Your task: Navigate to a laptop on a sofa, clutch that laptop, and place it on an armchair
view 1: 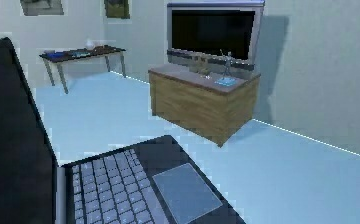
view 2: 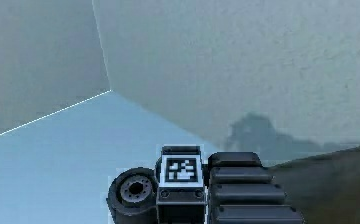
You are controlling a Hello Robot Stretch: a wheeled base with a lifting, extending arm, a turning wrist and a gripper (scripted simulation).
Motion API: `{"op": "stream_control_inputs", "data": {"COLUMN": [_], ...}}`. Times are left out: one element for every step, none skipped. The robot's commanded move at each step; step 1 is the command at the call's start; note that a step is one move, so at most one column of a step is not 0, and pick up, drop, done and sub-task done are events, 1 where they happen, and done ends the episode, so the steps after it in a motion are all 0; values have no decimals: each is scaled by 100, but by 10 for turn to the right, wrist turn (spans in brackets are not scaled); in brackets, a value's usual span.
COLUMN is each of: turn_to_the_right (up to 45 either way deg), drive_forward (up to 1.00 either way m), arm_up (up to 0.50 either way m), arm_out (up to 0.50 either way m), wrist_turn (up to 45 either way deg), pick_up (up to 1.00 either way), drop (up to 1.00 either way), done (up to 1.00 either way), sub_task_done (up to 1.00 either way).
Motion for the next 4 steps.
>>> {"op": "stream_control_inputs", "data": {"turn_to_the_right": [-450,-450,-450,-210], "drive_forward": [0,0,0,0], "arm_up": [0,0,0,0], "arm_out": [0,0,0,0], "wrist_turn": [0,0,0,0], "pick_up": [0,0,0,0], "drop": [0,0,0,0], "done": [0,0,0,0], "sub_task_done": [0,0,0,0]}}
